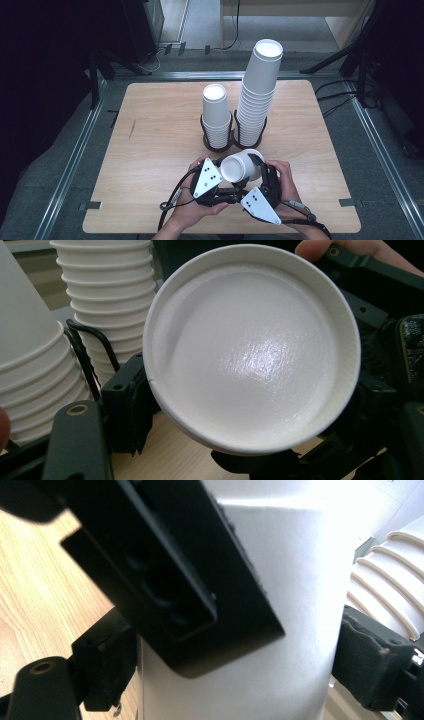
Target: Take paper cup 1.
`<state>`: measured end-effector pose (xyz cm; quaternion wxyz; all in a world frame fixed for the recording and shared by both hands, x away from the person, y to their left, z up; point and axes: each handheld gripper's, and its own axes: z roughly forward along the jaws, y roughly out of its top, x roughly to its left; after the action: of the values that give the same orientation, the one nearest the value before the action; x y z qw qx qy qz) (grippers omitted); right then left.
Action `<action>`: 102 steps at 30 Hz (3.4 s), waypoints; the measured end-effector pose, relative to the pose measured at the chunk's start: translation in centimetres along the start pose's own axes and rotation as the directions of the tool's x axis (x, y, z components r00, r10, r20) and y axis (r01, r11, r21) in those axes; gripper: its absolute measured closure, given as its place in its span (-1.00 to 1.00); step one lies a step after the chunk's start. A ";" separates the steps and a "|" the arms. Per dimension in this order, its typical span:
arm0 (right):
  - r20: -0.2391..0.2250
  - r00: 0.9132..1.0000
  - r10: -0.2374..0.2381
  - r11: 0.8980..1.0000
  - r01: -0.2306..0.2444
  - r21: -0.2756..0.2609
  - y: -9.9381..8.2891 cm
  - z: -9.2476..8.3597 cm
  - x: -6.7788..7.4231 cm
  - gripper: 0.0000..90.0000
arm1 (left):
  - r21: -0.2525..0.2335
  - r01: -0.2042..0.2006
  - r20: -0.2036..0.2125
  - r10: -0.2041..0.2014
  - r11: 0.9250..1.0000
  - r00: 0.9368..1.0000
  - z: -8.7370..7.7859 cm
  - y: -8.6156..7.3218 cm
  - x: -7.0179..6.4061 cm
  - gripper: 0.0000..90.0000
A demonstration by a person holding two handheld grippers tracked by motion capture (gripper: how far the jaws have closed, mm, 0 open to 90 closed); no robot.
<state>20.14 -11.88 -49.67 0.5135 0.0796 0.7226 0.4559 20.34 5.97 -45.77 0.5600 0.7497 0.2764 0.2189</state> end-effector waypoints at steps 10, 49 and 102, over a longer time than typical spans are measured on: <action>-0.001 0.999 0.035 0.999 -0.035 0.027 -0.1 0.0 -0.2 -0.96 | -0.049 0.064 0.013 -0.063 0.997 0.998 -0.5 -0.1 1.0 -0.46; -0.026 0.735 0.678 0.735 -0.676 0.049 -1.3 -2.6 -5.3 -0.97 | -0.339 0.072 -0.090 -0.109 0.938 0.990 -2.2 -1.1 2.5 -0.46; 0.042 -0.732 0.680 -0.730 -0.671 0.130 -0.6 -1.8 -5.6 -1.00 | -0.369 0.011 -0.045 -0.030 0.929 0.999 2.3 -2.1 0.3 -0.47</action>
<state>21.43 -16.55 -46.23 -0.2788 0.6983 0.2358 0.6157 21.63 4.96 -48.38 0.6859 0.6228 0.2521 0.2794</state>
